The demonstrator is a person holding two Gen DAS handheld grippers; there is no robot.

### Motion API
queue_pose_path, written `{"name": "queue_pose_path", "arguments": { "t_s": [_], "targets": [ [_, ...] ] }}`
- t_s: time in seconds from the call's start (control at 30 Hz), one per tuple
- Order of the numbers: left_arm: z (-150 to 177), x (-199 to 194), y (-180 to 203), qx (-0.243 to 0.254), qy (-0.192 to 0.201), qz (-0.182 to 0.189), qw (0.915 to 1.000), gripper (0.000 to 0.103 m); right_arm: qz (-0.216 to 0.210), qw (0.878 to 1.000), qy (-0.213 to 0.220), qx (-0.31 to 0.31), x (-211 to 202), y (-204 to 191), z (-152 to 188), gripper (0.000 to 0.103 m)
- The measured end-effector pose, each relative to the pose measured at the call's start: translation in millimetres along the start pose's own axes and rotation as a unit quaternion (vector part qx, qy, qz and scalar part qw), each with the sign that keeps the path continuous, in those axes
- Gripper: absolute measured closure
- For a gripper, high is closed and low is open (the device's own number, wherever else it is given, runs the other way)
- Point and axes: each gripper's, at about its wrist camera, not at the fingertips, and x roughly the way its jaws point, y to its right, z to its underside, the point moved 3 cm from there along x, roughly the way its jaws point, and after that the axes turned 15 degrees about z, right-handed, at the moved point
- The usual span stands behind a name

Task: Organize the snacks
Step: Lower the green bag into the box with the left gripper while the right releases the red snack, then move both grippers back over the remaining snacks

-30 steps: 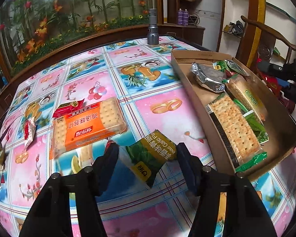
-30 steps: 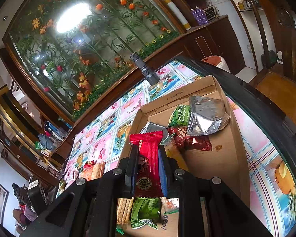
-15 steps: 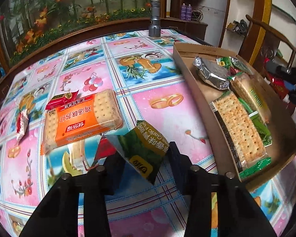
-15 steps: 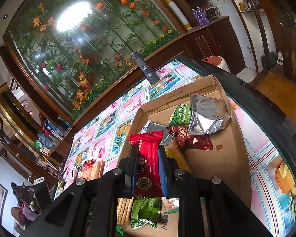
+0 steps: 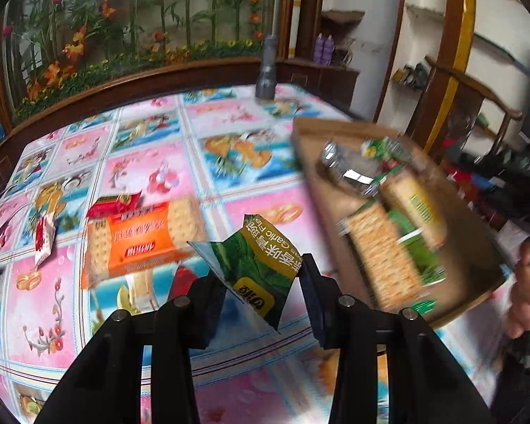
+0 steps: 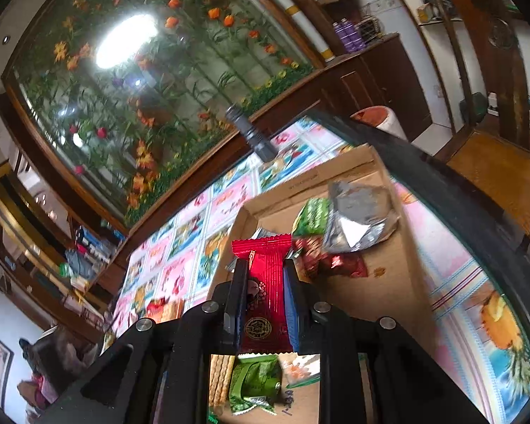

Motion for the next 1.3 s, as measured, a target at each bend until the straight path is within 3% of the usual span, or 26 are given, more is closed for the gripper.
{"name": "queue_pose_path", "arguments": {
  "t_s": [0.13, 0.3, 0.4, 0.6, 0.9, 0.97, 1.07, 1.13, 1.3],
  "targets": [
    [-8, 0, 20, 0.006, 0.004, 0.027, 0.9996, 0.064, 0.006, 1.000, -0.006, 0.001, 3, 2, 0, 0.083],
    [-14, 12, 59, 0.035, 0.002, 0.059, 0.9977, 0.063, 0.071, 0.997, -0.026, 0.009, 15, 16, 2, 0.083],
    [-12, 26, 86, 0.057, -0.008, 0.081, 0.9951, 0.063, 0.085, 0.995, -0.042, 0.017, 20, 25, 3, 0.083],
    [0, 51, 125, 0.096, -0.031, 0.093, 0.9905, 0.063, 0.101, 0.993, -0.053, 0.007, 24, 27, 4, 0.082],
    [3, 56, 123, 0.089, -0.035, 0.099, 0.9905, 0.062, 0.101, 0.993, -0.054, 0.009, 21, 30, 5, 0.081],
    [2, 54, 122, 0.091, -0.034, 0.095, 0.9907, 0.054, 0.102, 0.993, -0.054, 0.010, 21, 30, 5, 0.081],
    [1, 48, 124, 0.094, -0.025, 0.098, 0.9904, 0.050, 0.104, 0.993, -0.046, 0.014, 17, 28, 4, 0.074],
    [-1, 42, 125, 0.096, -0.018, 0.098, 0.9904, 0.047, 0.109, 0.993, -0.038, 0.015, 14, 28, 4, 0.060],
    [-6, 22, 118, 0.102, 0.008, 0.085, 0.9911, 0.040, 0.087, 0.996, 0.019, -0.005, -5, 14, -2, 0.060]
  ]
}}
